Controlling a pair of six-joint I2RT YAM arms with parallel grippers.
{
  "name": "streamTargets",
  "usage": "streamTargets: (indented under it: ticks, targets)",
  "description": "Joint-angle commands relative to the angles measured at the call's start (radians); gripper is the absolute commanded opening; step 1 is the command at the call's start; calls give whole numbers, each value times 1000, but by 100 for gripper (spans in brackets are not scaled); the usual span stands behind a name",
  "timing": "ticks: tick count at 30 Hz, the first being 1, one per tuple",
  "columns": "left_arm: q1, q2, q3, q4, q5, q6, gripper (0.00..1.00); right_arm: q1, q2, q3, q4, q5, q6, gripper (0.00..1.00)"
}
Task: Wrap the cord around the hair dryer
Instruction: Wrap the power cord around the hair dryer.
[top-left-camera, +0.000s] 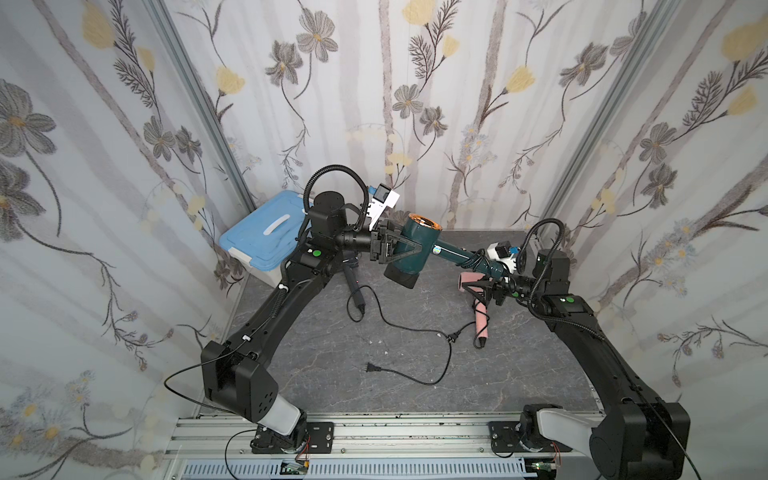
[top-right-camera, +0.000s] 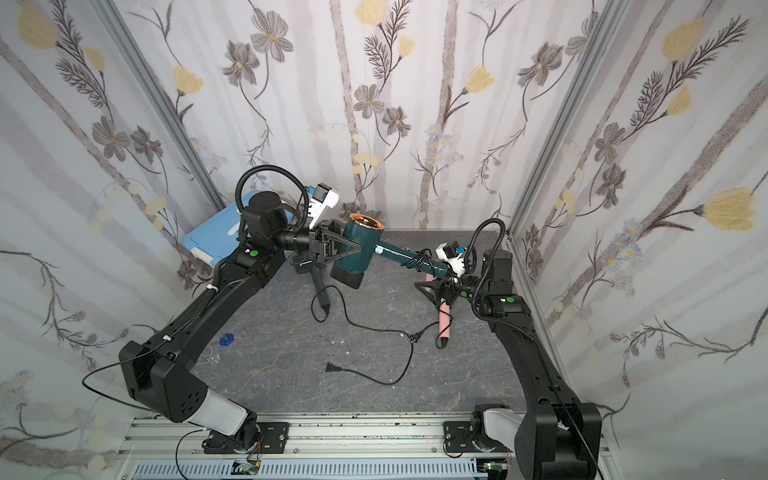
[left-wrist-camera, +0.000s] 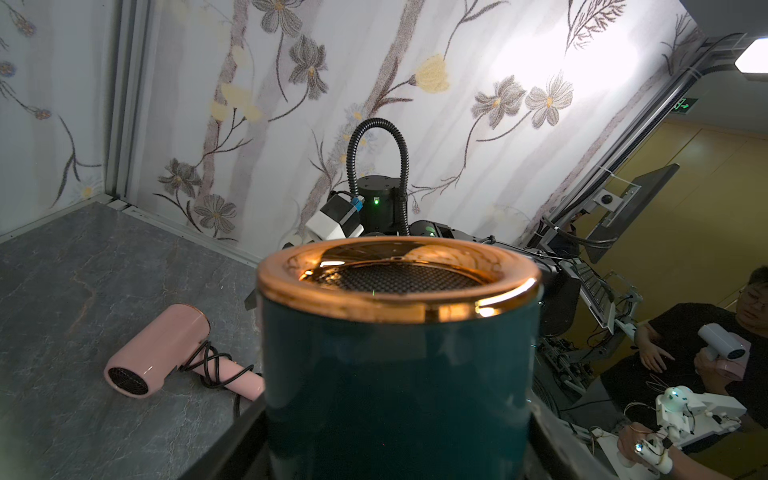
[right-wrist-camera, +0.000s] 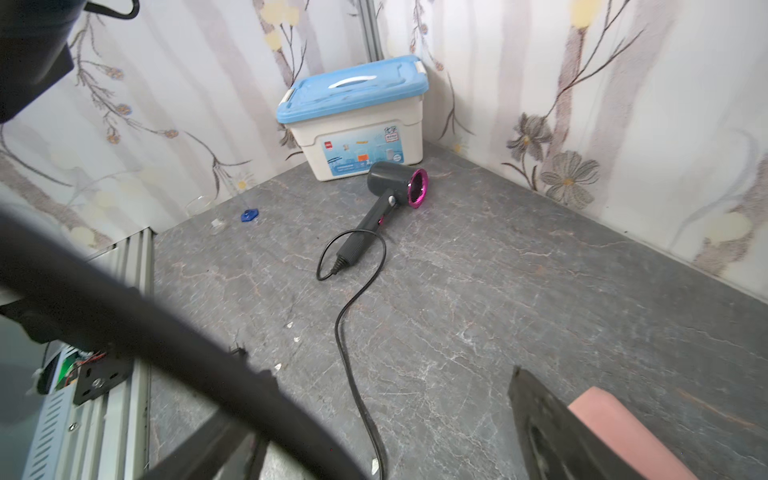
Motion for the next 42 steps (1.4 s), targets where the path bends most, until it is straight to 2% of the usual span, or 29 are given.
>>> streamTargets:
  ticks: [1,4,6,10,12,19,21,23,26,30,31,35,37,42]
  targets:
    - [-1,-13,-1,66,16,-5,0,-4,-19,-3,114,51,70,94]
    - [-2,-16,0,66,11,-5,0,-4,-42,-14,124,88,68,95]
    - [-2,-16,5,68,7,-7,0,-4,-55,-31,142,102,73,93]
    - [-2,-10,12,97,0,-28,0,-4,-50,-58,190,60,107,72]
    - [-2,-10,16,111,-6,-38,0,-4,-50,-82,214,45,128,68]
    - [8,-6,11,100,-24,-38,0,-20,-196,-231,292,96,164,86]
    - [8,-1,11,103,-25,-41,0,-23,-234,-253,298,104,169,88]
    - [9,2,11,116,-28,-53,0,-24,-252,-267,309,104,177,86]
    - [9,9,11,151,-33,-80,0,-24,-229,-273,330,92,194,68]
    - [8,18,13,180,-35,-105,0,-24,-196,-287,400,79,234,64]
    - [8,17,14,180,-37,-106,0,-24,-192,-287,413,80,244,58]
    - [8,17,7,184,-54,-111,0,-23,-195,-303,465,110,288,12]
    - [8,19,-3,219,-65,-137,0,-24,-209,-324,493,122,312,1]
    - [9,23,-49,328,-130,-221,0,-20,-260,-393,551,159,382,0]
